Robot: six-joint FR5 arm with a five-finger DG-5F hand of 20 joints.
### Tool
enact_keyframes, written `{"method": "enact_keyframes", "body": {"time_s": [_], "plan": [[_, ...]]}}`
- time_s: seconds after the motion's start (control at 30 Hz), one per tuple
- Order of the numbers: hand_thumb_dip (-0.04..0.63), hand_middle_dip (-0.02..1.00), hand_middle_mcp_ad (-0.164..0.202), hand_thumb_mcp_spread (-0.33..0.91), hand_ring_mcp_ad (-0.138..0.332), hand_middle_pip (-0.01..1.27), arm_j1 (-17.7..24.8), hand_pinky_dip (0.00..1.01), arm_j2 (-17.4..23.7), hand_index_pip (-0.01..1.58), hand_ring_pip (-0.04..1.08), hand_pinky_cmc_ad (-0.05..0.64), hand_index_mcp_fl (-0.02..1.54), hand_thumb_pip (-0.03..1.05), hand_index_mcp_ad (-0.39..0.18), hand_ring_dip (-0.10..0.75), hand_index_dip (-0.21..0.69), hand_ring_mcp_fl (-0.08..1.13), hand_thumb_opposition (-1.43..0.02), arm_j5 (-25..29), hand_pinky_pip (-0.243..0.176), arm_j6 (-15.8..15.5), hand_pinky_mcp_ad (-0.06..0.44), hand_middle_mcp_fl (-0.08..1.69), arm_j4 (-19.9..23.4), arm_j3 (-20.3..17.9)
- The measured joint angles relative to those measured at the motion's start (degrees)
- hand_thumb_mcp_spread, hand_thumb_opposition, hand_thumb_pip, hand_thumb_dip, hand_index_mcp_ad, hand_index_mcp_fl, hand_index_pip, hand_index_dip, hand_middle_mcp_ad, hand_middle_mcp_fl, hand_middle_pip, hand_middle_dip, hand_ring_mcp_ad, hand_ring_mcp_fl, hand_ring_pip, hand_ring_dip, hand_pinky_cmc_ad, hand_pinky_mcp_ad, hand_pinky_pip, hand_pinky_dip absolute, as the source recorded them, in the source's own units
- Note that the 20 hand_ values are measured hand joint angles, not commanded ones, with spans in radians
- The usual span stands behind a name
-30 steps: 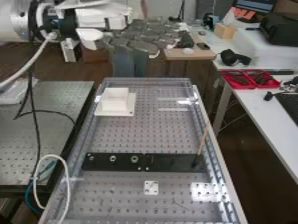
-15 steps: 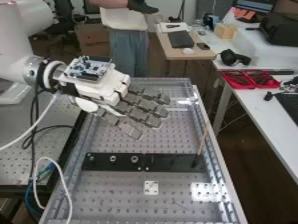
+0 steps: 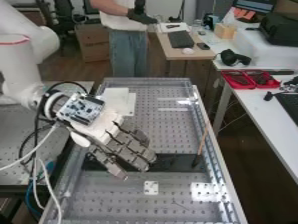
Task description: Grab the bearing and place it in the white container
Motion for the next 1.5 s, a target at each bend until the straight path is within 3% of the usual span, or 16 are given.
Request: {"method": "enact_keyframes", "body": {"time_s": [0.07, 0.3, 0.43, 0.63, 0.8, 1.17, 1.5], "plan": [[0.18, 0.06, 0.113, 0.51, 0.08, 0.14, 0.1, 0.13, -1.05, 0.93, 0.08, 0.379, 0.14, 0.34, -0.056, -0.033, 0.372, 0.0, -0.79, 0.67, -0.108, 0.19, 0.25, 0.01, 0.76, -0.18], [0.192, 0.06, 0.113, 0.51, 0.086, 0.14, 1.04, 0.13, -3.26, 1.17, 0.08, 0.379, 0.1, 0.35, -0.072, -0.037, 0.438, 0.0, -0.81, 2.88, -0.11, -0.81, 0.248, 0.01, 5.61, -1.26], [0.206, 0.07, 0.108, 0.52, 0.08, 0.14, 1.66, 0.13, -4.52, 1.22, 0.08, 0.379, 0.09, 0.37, -0.073, -0.037, 0.45, 0.0, -0.81, 3.75, -0.11, -1.19, 0.25, 0.01, 8.27, -1.95], [0.227, 0.08, 0.106, 0.53, 0.07, 0.14, 2.65, 0.13, -5.81, 1.32, 0.08, 0.377, 0.1, 0.38, -0.073, -0.031, 0.45, 0.0, -0.82, 4.39, -0.11, -4.39, 0.248, 0.01, 11.78, -2.86], [0.239, 0.08, 0.098, 0.54, 0.058, 0.14, 2.63, 0.13, -6.34, 1.34, 0.08, 0.379, 0.1, 0.39, -0.07, -0.031, 0.449, 0.0, -0.83, 3.97, -0.11, -4.64, 0.248, 0.01, 11.63, -2.69], [0.253, 0.09, 0.091, 0.54, 0.052, 0.14, 0.53, 0.14, -7.31, 1.34, 0.08, 0.375, 0.17, 0.39, -0.073, -0.023, 0.405, 0.0, -0.83, -3.57, -0.106, -12.96, 0.248, 0.01, 10.7, -0.66], [0.265, 0.09, 0.093, 0.54, 0.054, 0.14, -3.13, 0.14, -7.19, 1.34, 0.08, 0.375, 0.19, 0.4, -0.087, -0.023, 0.393, 0.0, -0.83, -13.3, -0.106, -16.69, 0.246, 0.01, 9.09, 0.65]]}}
